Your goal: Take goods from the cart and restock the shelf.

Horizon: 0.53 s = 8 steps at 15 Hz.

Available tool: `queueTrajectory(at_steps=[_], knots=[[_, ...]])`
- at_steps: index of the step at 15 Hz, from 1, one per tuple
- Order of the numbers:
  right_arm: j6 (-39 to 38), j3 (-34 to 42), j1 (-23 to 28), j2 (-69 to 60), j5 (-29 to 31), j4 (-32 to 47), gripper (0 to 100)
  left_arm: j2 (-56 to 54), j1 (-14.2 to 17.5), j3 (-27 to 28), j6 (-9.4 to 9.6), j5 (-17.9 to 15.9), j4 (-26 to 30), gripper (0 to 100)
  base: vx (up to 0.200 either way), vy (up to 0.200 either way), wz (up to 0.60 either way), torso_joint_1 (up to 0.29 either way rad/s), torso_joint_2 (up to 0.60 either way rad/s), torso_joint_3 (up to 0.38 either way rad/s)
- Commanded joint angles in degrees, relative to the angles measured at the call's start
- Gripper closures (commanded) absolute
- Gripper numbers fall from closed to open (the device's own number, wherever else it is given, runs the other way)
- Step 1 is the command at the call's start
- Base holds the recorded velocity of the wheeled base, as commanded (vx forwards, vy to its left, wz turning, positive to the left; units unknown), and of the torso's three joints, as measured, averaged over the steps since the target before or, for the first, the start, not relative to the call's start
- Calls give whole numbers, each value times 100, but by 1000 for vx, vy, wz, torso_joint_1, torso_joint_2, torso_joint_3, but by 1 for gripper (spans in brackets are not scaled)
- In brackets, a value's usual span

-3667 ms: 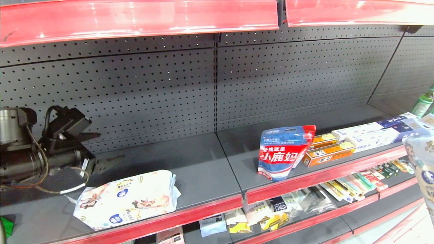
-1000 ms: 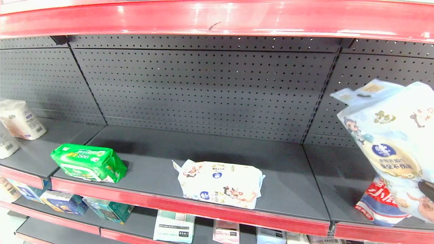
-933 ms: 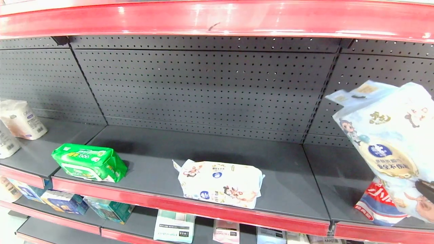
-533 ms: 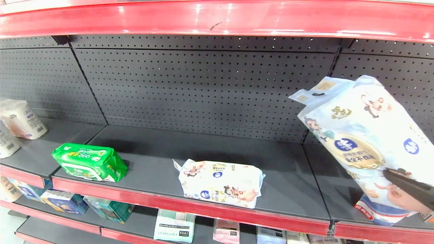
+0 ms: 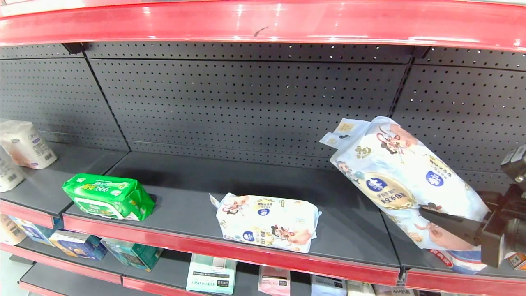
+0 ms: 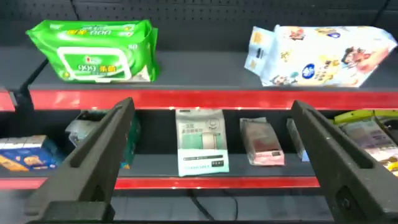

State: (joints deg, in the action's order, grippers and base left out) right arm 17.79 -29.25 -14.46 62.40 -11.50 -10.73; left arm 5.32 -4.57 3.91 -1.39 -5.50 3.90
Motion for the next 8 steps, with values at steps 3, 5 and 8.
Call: queueTrajectory(at_steps=[3, 5, 8], knots=[[6, 15, 4, 158, -2, 1, 100, 13, 26, -101, -2, 919, -91, 0, 0, 0, 0, 0, 0, 0], [6, 15, 4, 149, 7, 1, 100, -4, 70, -277, -19, 1297, -355, 0, 0, 0, 0, 0, 0, 0], [6, 24, 4, 149, 16, 1, 100, -13, 211, -312, -133, 1358, -478, 0, 0, 0, 0, 0, 0, 0]])
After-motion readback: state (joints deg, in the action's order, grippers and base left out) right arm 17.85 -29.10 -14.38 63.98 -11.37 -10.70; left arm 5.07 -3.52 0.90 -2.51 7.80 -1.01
